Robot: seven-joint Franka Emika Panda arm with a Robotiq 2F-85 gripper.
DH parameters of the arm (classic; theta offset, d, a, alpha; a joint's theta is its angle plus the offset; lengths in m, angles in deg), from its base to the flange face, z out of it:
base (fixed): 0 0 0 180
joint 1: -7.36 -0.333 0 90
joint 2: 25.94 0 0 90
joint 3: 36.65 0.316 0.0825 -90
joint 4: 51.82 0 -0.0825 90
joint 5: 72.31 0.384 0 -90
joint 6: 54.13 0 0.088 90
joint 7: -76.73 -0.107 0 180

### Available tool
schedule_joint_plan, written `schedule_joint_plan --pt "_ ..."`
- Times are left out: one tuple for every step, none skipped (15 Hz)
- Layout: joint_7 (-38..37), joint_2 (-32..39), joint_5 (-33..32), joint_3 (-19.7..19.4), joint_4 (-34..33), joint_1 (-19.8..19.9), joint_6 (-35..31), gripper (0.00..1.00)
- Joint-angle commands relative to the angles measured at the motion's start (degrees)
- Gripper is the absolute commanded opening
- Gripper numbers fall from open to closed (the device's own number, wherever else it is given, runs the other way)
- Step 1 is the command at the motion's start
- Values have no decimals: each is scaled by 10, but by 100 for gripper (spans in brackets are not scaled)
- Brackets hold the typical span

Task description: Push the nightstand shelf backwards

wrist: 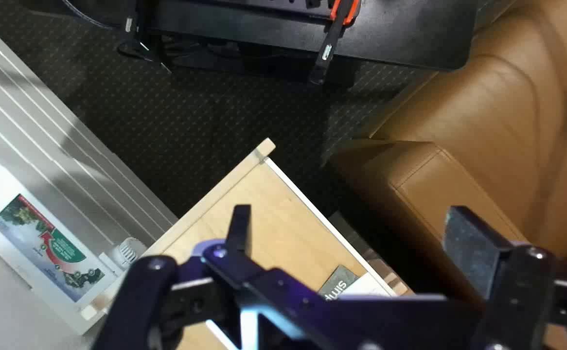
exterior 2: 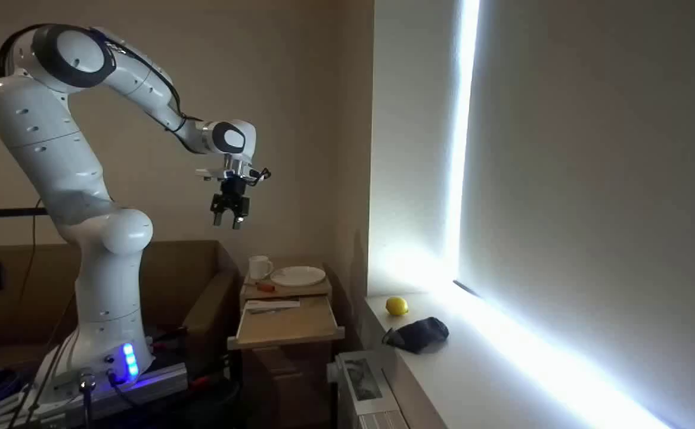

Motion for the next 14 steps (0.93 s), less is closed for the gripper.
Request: schedule_joint_plan --pt "1 0 1 2 -1 2 1 100" --pt "1 0 1 2 -1 2 1 100" --pt "1 0 1 2 -1 2 1 100" --pt "1 0 1 2 -1 2 1 100" --pt "-8 13 -9 2 2 9 -30 100" --pt "-16 34 -18 -8 3 25 -80 100" --pt "-24 50 -21 -25 3 42 -126 100" --pt "-24 61 -23 -44 -2 59 -141 100" --pt "-29 74 -22 -58 -5 72 -162 100" --pt "-30 90 -20 -76 -10 88 -174 100" --pt "-32 109 -20 -94 -13 106 -186 100" --pt "-34 126 -22 -113 -11 124 -199 100" --pt "-36 147 -21 -130 -11 141 -211 100" --pt "-38 168 -22 -147 -8 157 -223 100"
